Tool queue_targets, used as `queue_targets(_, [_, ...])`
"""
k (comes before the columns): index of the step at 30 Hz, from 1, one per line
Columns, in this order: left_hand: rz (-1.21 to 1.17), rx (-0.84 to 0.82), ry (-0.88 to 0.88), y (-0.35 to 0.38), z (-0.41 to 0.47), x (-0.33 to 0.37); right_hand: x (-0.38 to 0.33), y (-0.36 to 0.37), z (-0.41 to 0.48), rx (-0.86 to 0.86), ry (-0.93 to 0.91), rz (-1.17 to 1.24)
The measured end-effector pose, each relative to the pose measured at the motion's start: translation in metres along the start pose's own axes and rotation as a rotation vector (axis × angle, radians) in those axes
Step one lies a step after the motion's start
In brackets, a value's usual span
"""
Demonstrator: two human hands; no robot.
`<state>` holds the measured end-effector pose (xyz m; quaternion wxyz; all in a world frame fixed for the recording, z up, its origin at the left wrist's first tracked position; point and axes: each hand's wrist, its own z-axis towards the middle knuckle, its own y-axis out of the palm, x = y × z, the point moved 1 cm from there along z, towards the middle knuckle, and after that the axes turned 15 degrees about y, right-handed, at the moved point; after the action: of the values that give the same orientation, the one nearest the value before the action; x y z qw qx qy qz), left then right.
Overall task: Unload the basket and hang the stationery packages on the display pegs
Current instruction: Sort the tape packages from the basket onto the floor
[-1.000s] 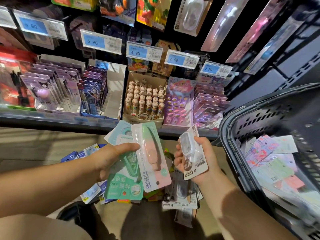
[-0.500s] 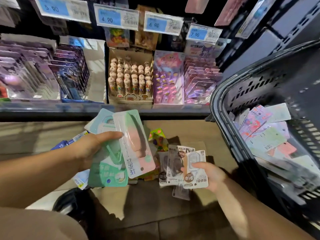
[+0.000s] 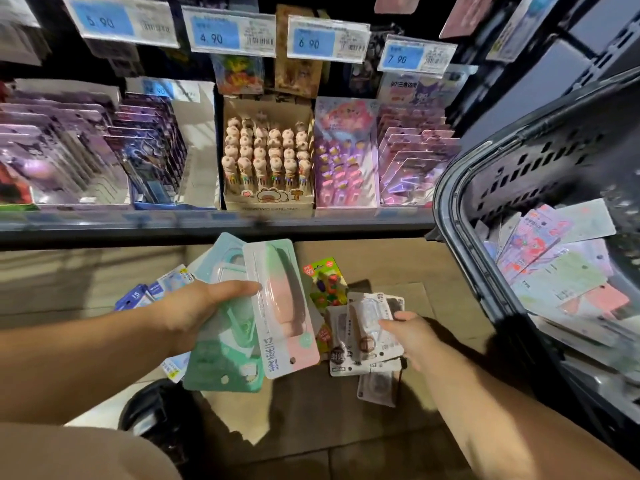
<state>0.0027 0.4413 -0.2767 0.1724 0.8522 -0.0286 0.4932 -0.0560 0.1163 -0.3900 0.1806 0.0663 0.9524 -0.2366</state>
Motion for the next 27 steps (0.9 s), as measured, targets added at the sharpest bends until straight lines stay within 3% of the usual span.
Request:
queue_targets(3, [-0.012, 0.006, -0.049, 0.001, 0.002, -0.002, -0.004, 0.01, -0.001, 0.13, -0.019, -0.189])
queue_targets(6, [-0.002, 0.001, -0.076, 0.003, 0.005, -0.002, -0.018, 0.022, -0.024, 0.206, -0.16, -0.219])
queue_targets(8, [-0.005, -0.011, -0.076, 0.006, 0.006, -0.002, -0.031, 0.031, -0.054, 0.09, -0.285, -0.116])
queue_targets(11, [-0.024, -0.02, -0.068, 0.01, 0.005, -0.001, -0.043, 0.048, -0.108, -0.247, -0.358, 0.035])
queue_targets(14, [-0.045, -0.038, -0.049, 0.012, 0.004, 0.0, -0.047, 0.062, -0.14, -0.45, -0.411, -0.069])
queue_targets(18, [-0.034, -0.063, -0.028, 0.01, 0.001, 0.001, -0.045, 0.072, -0.145, -0.344, -0.458, -0.263])
queue_targets(23, [-0.019, -0.064, 0.007, 0.006, 0.0, 0.0, -0.045, 0.074, -0.136, -0.379, -0.426, -0.116])
queue_targets(27, [-0.045, -0.012, 0.042, -0.006, 0.006, -0.001, -0.043, 0.063, -0.125, -0.282, -0.42, -0.089])
